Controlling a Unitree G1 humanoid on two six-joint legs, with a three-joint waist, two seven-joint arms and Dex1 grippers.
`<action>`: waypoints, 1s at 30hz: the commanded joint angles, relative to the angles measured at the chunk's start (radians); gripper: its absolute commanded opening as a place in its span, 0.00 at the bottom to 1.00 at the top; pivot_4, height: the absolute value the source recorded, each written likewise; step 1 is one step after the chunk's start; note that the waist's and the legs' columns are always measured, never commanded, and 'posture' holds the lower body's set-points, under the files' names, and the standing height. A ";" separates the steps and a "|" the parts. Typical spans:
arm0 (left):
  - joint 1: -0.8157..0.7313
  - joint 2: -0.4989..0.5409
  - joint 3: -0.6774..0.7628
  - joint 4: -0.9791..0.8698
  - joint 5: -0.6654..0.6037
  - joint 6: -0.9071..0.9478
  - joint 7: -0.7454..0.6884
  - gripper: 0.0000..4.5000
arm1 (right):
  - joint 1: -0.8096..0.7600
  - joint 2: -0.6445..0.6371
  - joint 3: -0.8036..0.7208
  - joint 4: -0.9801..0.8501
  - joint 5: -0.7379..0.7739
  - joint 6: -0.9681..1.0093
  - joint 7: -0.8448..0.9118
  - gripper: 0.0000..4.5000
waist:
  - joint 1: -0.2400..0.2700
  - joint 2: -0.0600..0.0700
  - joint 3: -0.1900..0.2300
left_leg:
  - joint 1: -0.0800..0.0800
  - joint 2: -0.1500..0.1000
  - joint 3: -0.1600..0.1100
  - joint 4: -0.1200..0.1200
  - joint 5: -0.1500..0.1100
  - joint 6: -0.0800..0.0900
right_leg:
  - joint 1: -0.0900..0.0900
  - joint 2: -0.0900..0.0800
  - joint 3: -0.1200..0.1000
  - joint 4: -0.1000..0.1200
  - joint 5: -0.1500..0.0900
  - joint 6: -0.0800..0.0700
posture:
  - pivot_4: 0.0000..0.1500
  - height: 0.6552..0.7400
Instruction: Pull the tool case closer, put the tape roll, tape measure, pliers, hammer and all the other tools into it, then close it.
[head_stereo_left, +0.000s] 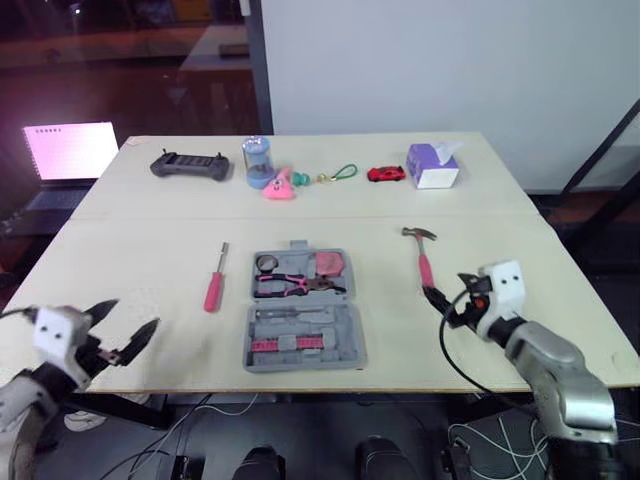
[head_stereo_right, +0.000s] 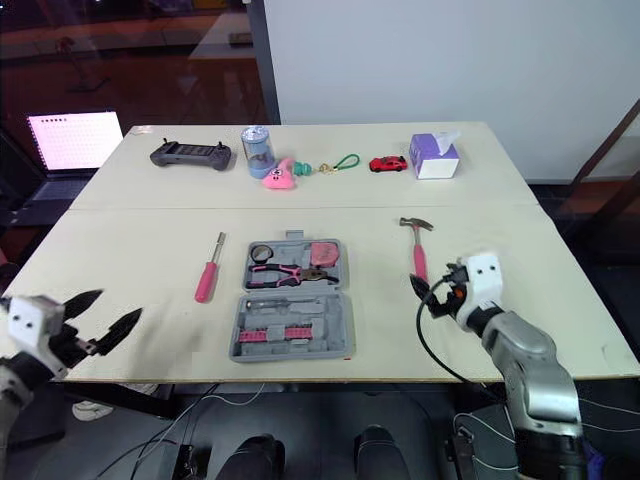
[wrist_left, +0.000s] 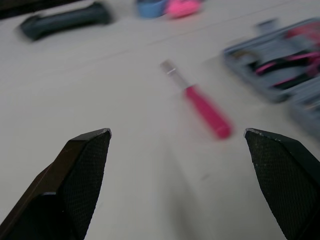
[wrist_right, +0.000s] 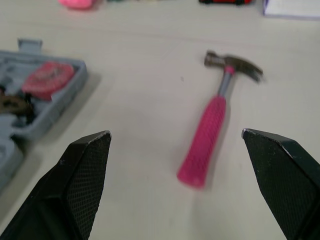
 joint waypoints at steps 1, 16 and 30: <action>-0.004 0.069 -0.077 -0.120 -0.081 0.106 -0.118 1.00 | -0.101 -0.018 0.040 -0.036 -0.019 0.131 -0.074 0.99 | -0.004 0.000 0.000 | 0.000 0.000 0.000 0.000 0.000 0.000 | 0.000 0.000 0.000 0.000 0.000 0.000 | 1.00 1.00; -0.164 0.233 -0.153 -0.357 -0.216 0.431 -0.149 1.00 | -0.518 0.020 0.154 0.389 -0.107 0.355 -0.240 0.99 | -0.006 0.001 0.001 | -0.001 0.000 0.000 0.000 0.000 0.000 | -0.003 0.001 0.000 0.001 0.000 0.000 | 1.00 1.00; -0.173 0.230 -0.085 -0.450 -0.216 0.513 0.008 1.00 | -0.866 0.053 0.168 1.203 -0.194 -0.014 -0.200 0.99 | -0.028 0.001 0.001 | -0.002 0.000 0.000 -0.001 0.000 0.000 | -0.003 0.001 0.000 0.001 0.000 0.000 | 1.00 1.00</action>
